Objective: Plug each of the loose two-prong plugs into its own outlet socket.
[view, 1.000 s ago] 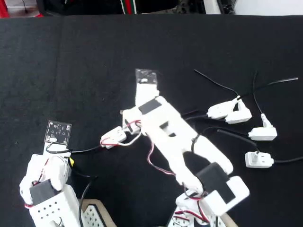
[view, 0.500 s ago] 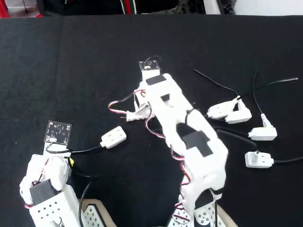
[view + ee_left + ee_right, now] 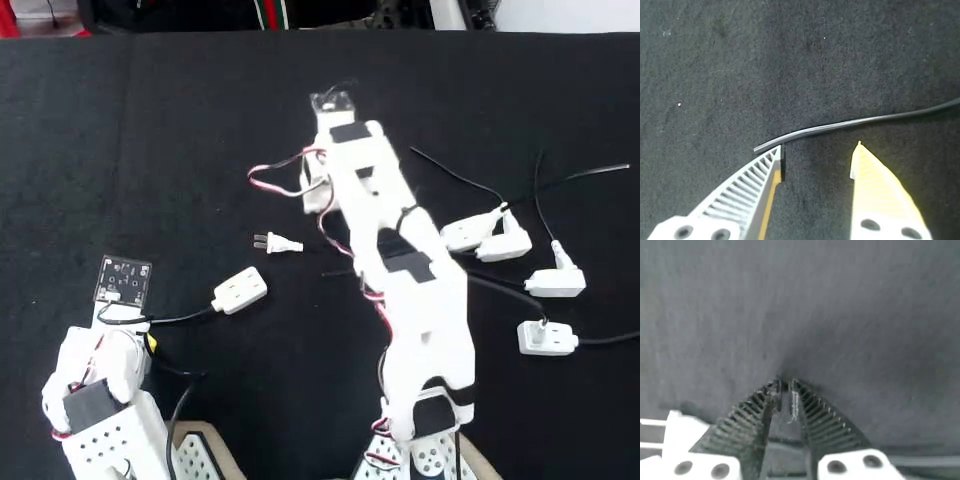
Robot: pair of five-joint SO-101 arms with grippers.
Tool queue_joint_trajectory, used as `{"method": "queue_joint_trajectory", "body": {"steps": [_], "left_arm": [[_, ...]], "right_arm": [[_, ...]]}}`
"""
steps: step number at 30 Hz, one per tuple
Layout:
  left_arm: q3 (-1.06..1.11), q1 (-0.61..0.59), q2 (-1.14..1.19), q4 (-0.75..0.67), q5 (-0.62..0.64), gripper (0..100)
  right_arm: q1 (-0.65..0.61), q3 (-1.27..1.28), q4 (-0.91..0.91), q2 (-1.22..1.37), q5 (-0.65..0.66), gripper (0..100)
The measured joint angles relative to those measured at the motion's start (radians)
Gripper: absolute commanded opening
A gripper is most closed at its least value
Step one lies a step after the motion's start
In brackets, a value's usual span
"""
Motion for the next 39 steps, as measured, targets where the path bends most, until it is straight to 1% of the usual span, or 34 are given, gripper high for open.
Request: {"method": "queue_joint_trajectory", "body": {"steps": [2, 4, 9, 10, 12, 14, 17, 21, 25, 28, 31, 33, 35, 39], "left_arm": [[0.0, 0.0, 0.0, 0.0, 0.0, 22], [0.0, 0.0, 0.0, 0.0, 0.0, 22], [0.0, 0.0, 0.0, 0.0, 0.0, 22], [0.0, 0.0, 0.0, 0.0, 0.0, 22], [0.0, 0.0, 0.0, 0.0, 0.0, 22], [0.0, 0.0, 0.0, 0.0, 0.0, 22], [0.0, 0.0, 0.0, 0.0, 0.0, 22], [0.0, 0.0, 0.0, 0.0, 0.0, 22], [0.0, 0.0, 0.0, 0.0, 0.0, 22], [0.0, 0.0, 0.0, 0.0, 0.0, 22], [0.0, 0.0, 0.0, 0.0, 0.0, 22], [0.0, 0.0, 0.0, 0.0, 0.0, 22], [0.0, 0.0, 0.0, 0.0, 0.0, 22], [0.0, 0.0, 0.0, 0.0, 0.0, 22]], "right_arm": [[0.005, -0.048, 0.018, 0.011, 0.005, 3.6], [0.005, -0.094, 0.077, 0.014, 0.011, 3.6], [-0.005, -0.232, 0.373, 0.014, 0.055, 3.3], [-0.005, -0.239, 0.411, 0.014, 0.058, 3.2], [-0.003, -0.239, 0.431, 0.014, 0.068, 3.2], [-0.002, -0.192, 0.431, 0.0, 0.091, 3.1], [-0.011, -0.04, 0.431, -0.071, 0.104, 3.1], [-0.012, 0.167, 0.431, -0.247, 0.107, 3.1], [-0.026, 0.348, 0.431, -0.434, 0.14, 3.1], [-0.031, 0.479, 0.354, -0.511, 0.153, 2.5], [-0.023, 0.586, 0.222, -0.516, 0.155, 1.5], [-0.015, 0.614, 0.15, -0.505, 0.155, 1.5], [-0.015, 0.615, 0.098, -0.468, 0.155, 1.5], [-0.006, 0.603, 0.049, -0.373, 0.155, 1.5]]}}
